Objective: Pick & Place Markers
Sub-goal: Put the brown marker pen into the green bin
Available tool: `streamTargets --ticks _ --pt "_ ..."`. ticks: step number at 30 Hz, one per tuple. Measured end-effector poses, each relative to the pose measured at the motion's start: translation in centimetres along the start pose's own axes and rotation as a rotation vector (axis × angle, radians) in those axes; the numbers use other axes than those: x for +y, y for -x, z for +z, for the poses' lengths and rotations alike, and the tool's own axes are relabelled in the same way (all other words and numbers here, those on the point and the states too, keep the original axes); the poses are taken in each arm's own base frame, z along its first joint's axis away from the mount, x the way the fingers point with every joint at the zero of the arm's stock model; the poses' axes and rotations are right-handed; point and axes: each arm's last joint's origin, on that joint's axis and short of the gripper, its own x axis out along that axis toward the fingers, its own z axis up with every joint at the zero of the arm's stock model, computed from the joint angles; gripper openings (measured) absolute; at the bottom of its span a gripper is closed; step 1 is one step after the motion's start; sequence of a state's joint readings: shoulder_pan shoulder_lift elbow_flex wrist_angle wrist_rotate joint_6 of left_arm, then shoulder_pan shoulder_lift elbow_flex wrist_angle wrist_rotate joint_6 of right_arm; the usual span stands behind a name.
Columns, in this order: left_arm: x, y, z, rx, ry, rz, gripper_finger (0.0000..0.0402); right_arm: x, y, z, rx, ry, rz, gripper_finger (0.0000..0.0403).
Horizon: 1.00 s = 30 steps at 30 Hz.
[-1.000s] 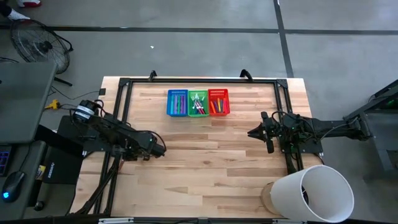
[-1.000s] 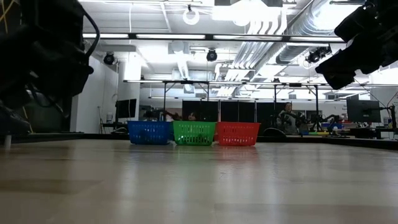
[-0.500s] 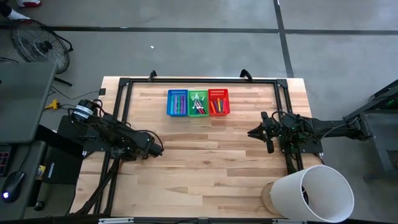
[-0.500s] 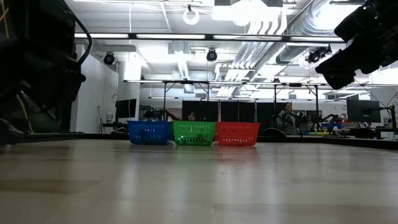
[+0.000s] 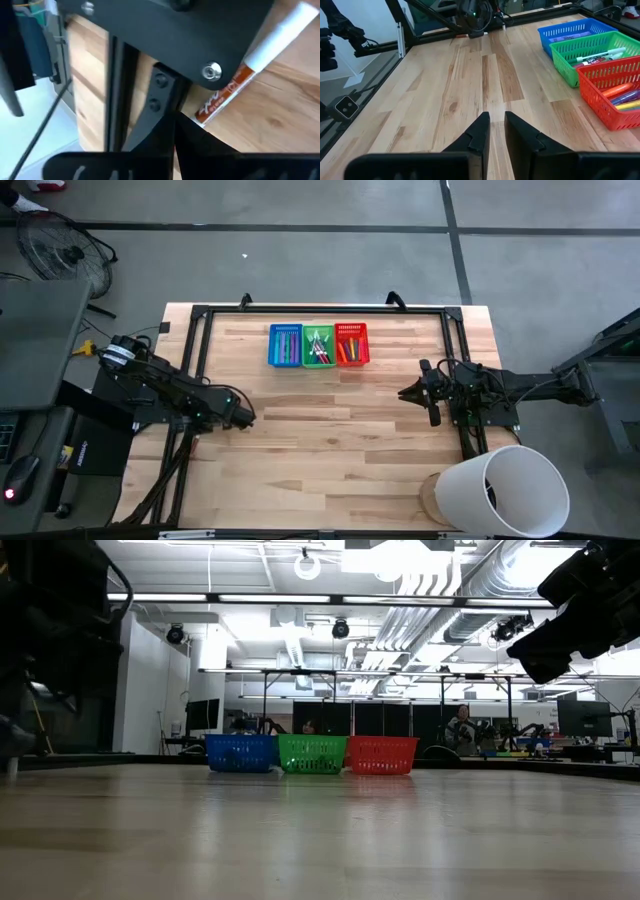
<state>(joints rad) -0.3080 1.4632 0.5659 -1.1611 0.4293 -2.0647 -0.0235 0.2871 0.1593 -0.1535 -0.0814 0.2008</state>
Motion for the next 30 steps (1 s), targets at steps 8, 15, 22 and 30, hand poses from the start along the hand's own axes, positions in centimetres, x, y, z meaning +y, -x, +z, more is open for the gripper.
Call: streamTargets --ticks 8,15,22,30 --pt "-0.8 -2.1 0.5 0.067 -0.077 -0.037 0.0 0.0 0.0 0.0 0.0 0.0 0.0 0.0046" --pt "-1.3 -1.6 0.0 0.078 -0.146 -0.073 0.0 0.0 0.0 0.0 0.0 0.0 0.0 0.0052" --pt "-2.1 -0.1 -1.0 0.055 -0.168 -0.168 0.0 0.0 0.0 0.0 0.0 0.0 0.0 0.005" --pt "-3.1 0.8 -1.7 -0.027 -0.108 -0.201 0.0 0.0 0.0 0.0 0.0 0.0 0.0 0.0052"
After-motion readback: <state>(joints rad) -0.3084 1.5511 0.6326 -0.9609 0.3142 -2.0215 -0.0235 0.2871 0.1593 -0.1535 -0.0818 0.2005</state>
